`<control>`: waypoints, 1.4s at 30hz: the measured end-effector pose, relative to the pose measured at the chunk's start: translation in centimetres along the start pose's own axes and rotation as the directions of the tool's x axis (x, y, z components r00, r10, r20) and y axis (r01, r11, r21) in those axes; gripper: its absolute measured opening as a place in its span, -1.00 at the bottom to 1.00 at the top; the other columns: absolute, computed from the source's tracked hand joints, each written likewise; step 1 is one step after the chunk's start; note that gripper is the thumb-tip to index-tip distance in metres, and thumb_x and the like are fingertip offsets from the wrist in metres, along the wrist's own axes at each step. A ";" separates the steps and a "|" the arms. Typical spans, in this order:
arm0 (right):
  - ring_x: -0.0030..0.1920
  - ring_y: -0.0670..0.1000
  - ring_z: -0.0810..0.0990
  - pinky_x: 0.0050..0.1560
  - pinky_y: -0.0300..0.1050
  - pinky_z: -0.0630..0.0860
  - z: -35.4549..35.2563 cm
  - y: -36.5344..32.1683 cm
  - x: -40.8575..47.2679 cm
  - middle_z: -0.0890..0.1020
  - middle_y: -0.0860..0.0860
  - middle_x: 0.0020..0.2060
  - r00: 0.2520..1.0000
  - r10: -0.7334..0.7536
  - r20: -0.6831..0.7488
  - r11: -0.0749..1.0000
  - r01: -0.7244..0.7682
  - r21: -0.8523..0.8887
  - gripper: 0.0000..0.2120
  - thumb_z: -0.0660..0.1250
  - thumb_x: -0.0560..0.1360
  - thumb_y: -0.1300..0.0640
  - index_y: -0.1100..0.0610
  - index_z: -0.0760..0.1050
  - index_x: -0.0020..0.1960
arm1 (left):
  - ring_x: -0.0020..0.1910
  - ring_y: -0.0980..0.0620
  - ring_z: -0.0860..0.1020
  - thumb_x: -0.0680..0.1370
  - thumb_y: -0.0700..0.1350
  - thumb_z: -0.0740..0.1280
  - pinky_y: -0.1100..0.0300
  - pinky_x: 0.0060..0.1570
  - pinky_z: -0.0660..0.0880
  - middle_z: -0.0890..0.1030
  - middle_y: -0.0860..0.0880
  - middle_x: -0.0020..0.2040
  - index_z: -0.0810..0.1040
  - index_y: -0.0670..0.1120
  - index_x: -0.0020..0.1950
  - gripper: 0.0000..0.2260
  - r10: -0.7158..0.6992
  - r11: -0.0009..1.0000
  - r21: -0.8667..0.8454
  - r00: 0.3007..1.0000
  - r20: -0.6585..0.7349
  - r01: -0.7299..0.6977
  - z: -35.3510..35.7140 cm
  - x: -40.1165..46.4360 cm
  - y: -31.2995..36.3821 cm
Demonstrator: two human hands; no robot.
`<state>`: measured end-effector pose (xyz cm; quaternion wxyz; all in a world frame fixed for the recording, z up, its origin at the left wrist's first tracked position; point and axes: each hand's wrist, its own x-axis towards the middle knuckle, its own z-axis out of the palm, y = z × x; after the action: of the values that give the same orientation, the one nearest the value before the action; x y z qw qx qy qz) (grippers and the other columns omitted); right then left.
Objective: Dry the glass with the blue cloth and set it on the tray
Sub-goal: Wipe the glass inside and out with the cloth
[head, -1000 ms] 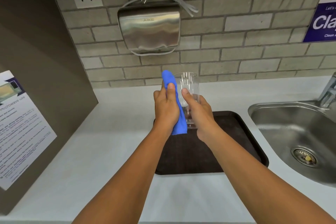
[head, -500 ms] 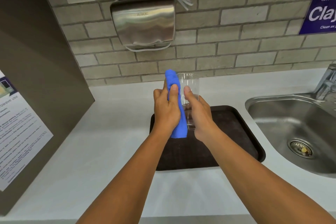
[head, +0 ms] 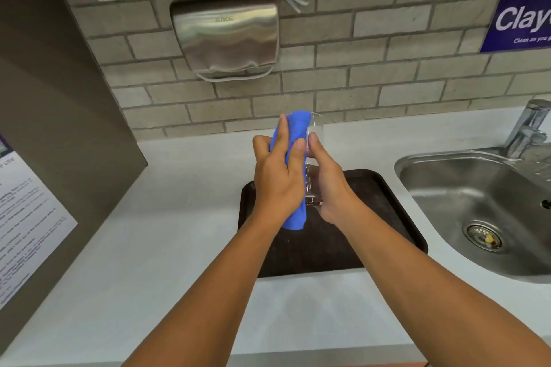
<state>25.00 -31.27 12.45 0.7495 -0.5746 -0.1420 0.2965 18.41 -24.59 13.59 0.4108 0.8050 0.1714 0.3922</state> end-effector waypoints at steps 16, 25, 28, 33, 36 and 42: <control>-0.30 0.01 0.69 -0.25 -0.11 0.66 0.0 0.2 -0.3 0.67 0.08 -0.21 0.980 -0.088 -0.180 0.994 0.076 -0.073 -0.41 0.30 0.50 -0.30 0.23 0.53 0.16 | 0.05 -0.21 0.63 0.61 0.21 0.11 -0.16 0.09 0.58 0.66 -0.13 0.05 0.54 -0.03 0.19 -0.60 -0.513 0.763 -0.388 0.849 0.125 0.518 -1.0 0.9 -1.7; -0.28 -0.08 0.52 -0.23 -0.20 0.51 1.2 1.0 -0.5 0.57 -0.01 -0.17 0.987 -0.103 -0.121 0.979 0.079 -0.188 -0.45 0.41 0.44 -0.26 0.13 0.49 0.22 | 0.03 -0.01 0.59 0.64 0.16 0.08 0.10 0.03 0.54 0.57 -0.10 0.15 0.49 -0.03 0.15 -0.66 -0.441 0.836 -0.341 0.896 0.048 0.429 -0.6 0.4 -2.2; -0.31 -0.09 0.53 -0.24 -0.18 0.52 1.0 1.2 -0.4 0.56 0.03 -0.13 0.984 -0.115 -0.137 0.988 0.098 -0.122 -0.46 0.41 0.45 -0.24 0.10 0.45 0.24 | -0.03 0.07 0.56 0.65 0.13 0.08 0.22 -0.05 0.51 0.47 -0.02 0.14 0.46 0.00 0.22 -0.69 -0.378 0.871 -0.325 0.925 0.032 0.367 -0.8 0.3 -1.3; -0.27 -0.05 0.59 -0.18 -0.13 0.58 0.9 1.2 -0.2 0.60 0.06 -0.18 0.983 -0.154 -0.104 0.984 0.144 -0.104 -0.51 0.35 0.51 -0.23 0.15 0.49 0.19 | -0.17 0.20 0.49 0.65 0.08 0.10 0.53 -0.26 0.43 0.33 -0.02 0.07 0.22 0.08 0.54 -0.56 -0.141 0.988 -0.070 0.990 -0.031 0.138 -0.6 -0.4 -0.3; -0.13 0.06 0.64 -0.04 0.03 0.59 0.9 1.2 -0.4 0.65 0.10 -0.11 0.994 -0.093 -0.059 0.996 0.093 0.000 -0.40 0.36 0.45 -0.30 0.21 0.54 0.18 | -0.14 0.20 0.49 0.64 0.07 0.14 0.52 -0.20 0.44 0.30 0.03 0.05 0.16 0.09 0.57 -0.51 0.006 1.000 0.009 1.000 -0.029 -0.006 -0.5 -0.4 -0.5; -0.26 0.09 0.67 -0.14 0.03 0.61 -0.1 0.6 -0.5 0.67 0.12 -0.20 0.991 -0.011 0.134 0.986 -0.011 0.166 -0.44 0.30 0.42 -0.34 0.11 0.59 0.12 | -0.30 0.00 0.62 0.64 0.12 0.14 0.18 -0.42 0.57 0.64 -0.09 -0.14 0.54 -0.13 0.26 -0.60 -0.519 0.710 -0.431 0.827 0.216 0.557 -1.9 1.0 -1.4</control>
<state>24.52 -31.51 11.92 0.7837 -0.4885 -0.1670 0.3453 17.64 -22.09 13.65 0.6980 0.6083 0.2804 0.2531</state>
